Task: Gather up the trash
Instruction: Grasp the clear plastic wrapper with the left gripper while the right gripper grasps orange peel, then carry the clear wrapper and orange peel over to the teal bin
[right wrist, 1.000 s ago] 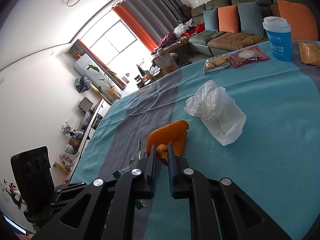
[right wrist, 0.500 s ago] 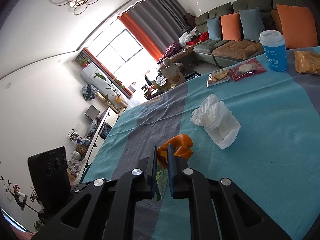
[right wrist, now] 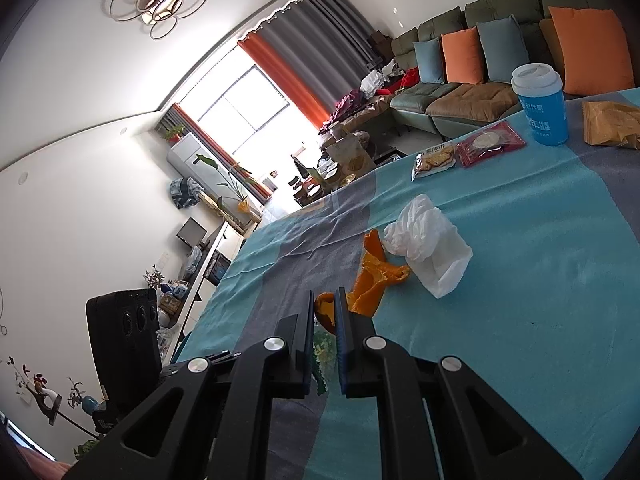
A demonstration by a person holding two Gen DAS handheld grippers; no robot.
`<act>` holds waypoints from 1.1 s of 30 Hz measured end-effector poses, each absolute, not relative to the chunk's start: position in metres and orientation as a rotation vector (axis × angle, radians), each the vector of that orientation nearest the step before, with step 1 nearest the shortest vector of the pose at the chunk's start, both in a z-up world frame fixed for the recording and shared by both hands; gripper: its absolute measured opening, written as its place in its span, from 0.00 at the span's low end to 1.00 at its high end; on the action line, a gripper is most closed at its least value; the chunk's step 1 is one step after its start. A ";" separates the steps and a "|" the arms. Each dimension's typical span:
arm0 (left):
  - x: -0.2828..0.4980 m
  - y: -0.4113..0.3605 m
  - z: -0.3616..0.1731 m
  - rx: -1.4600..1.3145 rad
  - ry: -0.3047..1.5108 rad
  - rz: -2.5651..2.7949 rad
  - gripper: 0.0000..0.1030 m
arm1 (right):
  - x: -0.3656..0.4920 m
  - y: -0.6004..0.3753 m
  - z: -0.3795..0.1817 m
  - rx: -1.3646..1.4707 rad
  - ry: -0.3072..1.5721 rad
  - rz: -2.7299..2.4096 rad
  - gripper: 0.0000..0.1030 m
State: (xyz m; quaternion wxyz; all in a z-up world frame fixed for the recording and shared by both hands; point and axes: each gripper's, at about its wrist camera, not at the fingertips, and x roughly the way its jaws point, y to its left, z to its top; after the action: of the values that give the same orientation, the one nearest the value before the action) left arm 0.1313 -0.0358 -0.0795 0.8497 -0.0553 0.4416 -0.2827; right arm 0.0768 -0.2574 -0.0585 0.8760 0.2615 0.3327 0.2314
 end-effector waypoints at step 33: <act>0.093 0.025 -0.059 -0.132 0.864 -0.512 0.03 | 0.067 -0.214 -0.052 0.539 0.703 0.631 0.08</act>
State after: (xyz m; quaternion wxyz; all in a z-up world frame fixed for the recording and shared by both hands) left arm 0.0935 0.0246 -0.0587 0.8745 -0.0630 0.4136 -0.2453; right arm 0.0671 -0.2144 -0.0520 0.8558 0.2566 0.3344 0.3000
